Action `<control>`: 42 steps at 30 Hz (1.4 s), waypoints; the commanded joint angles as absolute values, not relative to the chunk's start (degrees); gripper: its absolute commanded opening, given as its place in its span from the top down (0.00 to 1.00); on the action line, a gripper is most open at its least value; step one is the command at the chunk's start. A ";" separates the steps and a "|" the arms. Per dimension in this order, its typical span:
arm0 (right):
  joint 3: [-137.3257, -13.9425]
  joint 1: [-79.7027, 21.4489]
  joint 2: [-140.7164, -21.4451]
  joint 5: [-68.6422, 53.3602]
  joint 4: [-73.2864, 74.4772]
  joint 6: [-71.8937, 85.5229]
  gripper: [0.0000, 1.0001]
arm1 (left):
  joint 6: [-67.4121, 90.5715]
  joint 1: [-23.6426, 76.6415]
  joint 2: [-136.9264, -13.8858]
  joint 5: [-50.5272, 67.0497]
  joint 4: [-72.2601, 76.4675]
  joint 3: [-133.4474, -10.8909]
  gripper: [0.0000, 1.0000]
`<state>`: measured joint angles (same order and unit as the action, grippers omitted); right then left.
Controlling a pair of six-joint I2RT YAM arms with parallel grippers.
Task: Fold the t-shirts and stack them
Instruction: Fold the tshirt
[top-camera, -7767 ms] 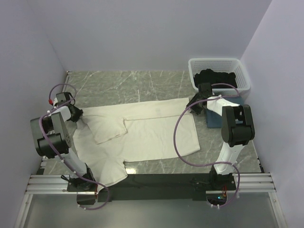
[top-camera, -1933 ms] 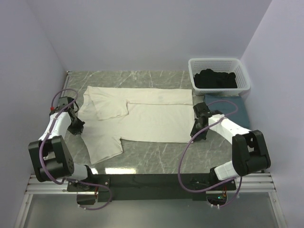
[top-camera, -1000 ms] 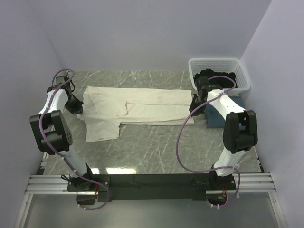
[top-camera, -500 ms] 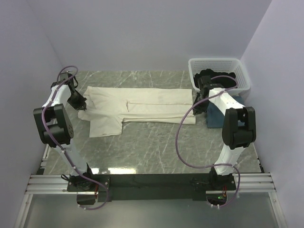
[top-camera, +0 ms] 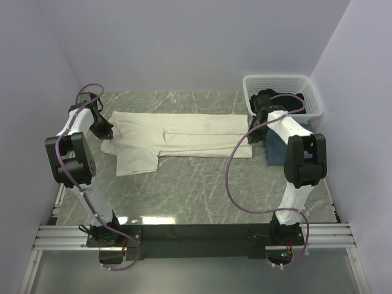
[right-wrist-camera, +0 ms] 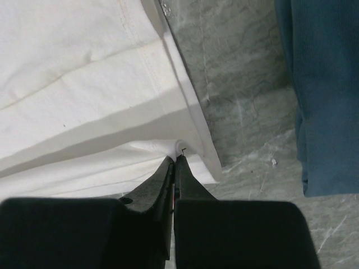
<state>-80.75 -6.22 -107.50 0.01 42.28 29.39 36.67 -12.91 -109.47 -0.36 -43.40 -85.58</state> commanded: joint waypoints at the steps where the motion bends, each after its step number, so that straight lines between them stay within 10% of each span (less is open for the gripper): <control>1: -83.14 -5.36 -108.98 2.90 40.61 28.65 1.00 | 37.61 -12.92 -108.98 -2.20 -39.47 -86.40 0.99; 11: -81.65 -5.27 -110.65 4.66 37.62 29.79 0.95 | 38.14 -12.92 -109.86 -1.76 -36.39 -84.73 0.98; 17: -80.78 -5.45 -107.23 5.45 35.69 29.71 0.66 | 38.32 -12.92 -107.32 -1.76 -34.98 -83.41 0.61; 23: -77.70 -7.20 -99.33 5.45 32.79 28.39 0.60 | 38.15 -12.13 -98.54 -3.69 -34.72 -78.07 0.20; 42: -60.65 -19.51 -90.26 -3.87 23.29 29.00 0.60 | 38.06 -3.69 -82.88 -6.85 -31.56 -45.53 0.30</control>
